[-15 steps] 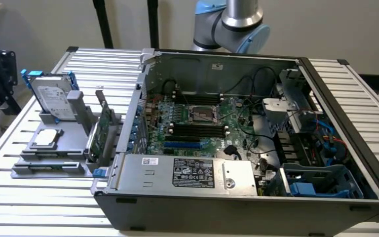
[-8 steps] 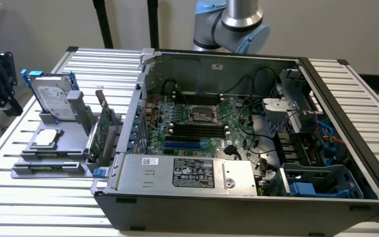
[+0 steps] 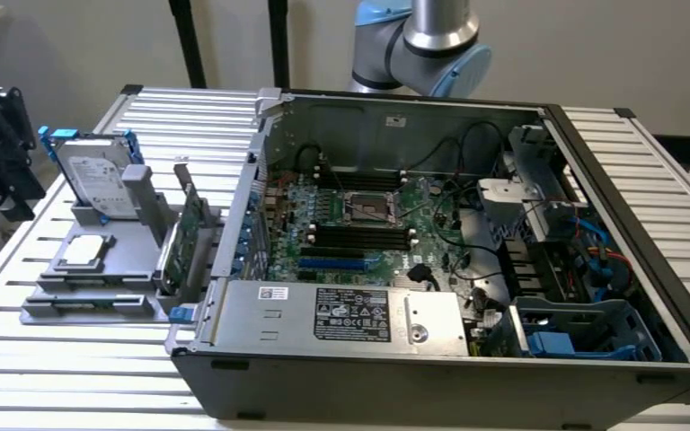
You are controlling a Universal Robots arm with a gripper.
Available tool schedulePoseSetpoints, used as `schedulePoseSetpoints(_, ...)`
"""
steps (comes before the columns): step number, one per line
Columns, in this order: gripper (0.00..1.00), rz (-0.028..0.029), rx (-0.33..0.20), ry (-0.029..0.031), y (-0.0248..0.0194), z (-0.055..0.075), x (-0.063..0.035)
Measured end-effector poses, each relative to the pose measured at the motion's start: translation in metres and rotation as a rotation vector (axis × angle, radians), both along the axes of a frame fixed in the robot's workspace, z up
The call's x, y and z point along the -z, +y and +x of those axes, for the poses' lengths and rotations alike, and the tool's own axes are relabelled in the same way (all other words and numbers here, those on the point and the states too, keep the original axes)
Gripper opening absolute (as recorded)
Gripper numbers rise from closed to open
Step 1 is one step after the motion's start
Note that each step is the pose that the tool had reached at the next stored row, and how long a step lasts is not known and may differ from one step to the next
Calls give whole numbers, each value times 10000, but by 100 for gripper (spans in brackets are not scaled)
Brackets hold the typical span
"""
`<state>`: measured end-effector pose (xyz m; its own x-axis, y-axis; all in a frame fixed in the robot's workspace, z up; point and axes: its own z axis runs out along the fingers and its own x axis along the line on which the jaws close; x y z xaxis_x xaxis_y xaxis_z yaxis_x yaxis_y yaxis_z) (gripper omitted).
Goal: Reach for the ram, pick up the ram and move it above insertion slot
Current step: 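Pick up the ram and move it above insertion slot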
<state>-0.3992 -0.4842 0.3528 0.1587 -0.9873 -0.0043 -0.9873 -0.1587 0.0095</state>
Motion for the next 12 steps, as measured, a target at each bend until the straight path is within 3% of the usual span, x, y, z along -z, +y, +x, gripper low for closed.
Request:
schedulePoseSetpoints(1, 36, -1, 0, 1, -3, 0, 13)
schedulePoseSetpoints(2, 42, -1, -1, 2, -6, 1, 31)
schedulePoseSetpoints(12, 42, -1, 26, 2, -55, 0, 213)
